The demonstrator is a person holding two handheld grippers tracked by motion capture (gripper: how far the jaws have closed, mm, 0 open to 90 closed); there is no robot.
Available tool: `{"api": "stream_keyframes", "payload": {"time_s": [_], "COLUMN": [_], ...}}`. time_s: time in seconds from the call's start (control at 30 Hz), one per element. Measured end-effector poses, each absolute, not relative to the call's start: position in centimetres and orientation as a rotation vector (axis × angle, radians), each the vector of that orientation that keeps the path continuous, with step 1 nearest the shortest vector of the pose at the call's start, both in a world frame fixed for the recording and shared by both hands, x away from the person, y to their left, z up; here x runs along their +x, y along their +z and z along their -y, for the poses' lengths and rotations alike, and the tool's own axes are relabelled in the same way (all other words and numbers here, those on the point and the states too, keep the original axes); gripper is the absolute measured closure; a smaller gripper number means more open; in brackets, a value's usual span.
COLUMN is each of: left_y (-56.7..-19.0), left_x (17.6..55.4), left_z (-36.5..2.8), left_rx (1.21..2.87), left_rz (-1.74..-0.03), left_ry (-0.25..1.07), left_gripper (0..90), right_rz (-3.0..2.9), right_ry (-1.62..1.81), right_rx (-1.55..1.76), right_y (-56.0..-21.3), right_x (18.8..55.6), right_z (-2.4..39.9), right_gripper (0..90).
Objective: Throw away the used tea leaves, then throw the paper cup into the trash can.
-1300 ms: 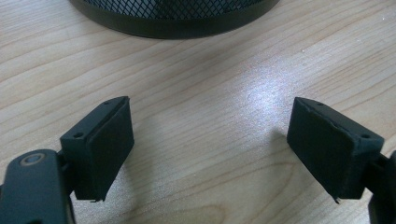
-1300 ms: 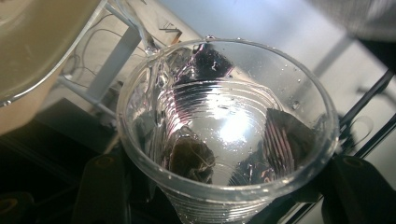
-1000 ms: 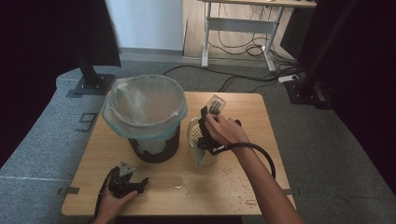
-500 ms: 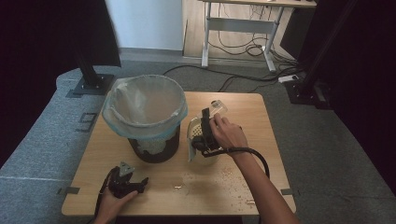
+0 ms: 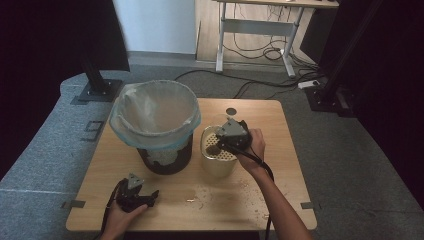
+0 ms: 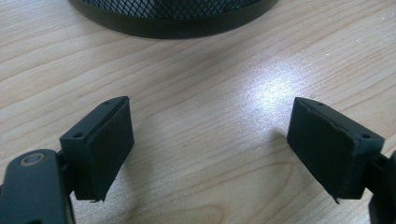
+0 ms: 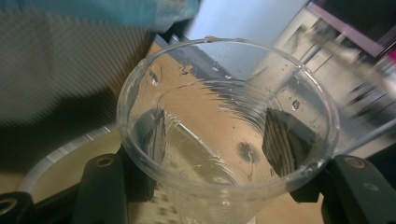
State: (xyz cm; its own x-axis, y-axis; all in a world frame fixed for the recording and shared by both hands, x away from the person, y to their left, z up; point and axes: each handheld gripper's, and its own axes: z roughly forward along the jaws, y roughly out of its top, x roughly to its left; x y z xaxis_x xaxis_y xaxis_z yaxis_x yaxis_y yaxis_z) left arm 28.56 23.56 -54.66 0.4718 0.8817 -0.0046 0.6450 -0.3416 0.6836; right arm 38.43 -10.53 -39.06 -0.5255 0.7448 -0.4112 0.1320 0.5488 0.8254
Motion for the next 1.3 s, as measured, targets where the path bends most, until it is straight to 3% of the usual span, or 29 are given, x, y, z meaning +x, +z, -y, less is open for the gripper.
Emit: {"api": "stream_keyframes", "payload": {"time_s": [0.37, 0.77, 1.3], "left_y": [-54.7, -54.7, -54.7], "left_x": [28.6, 28.6, 28.6], "left_z": [-23.6, -23.6, -23.6], "left_rx": [2.100, 2.099, 2.099], "left_rz": [-1.260, -1.260, -1.259], "left_ry": [0.492, 0.493, 0.493], "left_gripper": [14.0, 14.0, 14.0], "right_rz": [-1.984, -1.927, -1.843], "right_ry": [1.398, 1.379, 1.510], "right_rx": [1.119, 1.127, 1.012], "right_y": [-38.7, -37.8, -31.6], "right_x": [39.3, 39.1, 38.5], "right_z": [12.9, 12.6, 8.4], "right_gripper": [38.8, 38.8, 38.8]}}
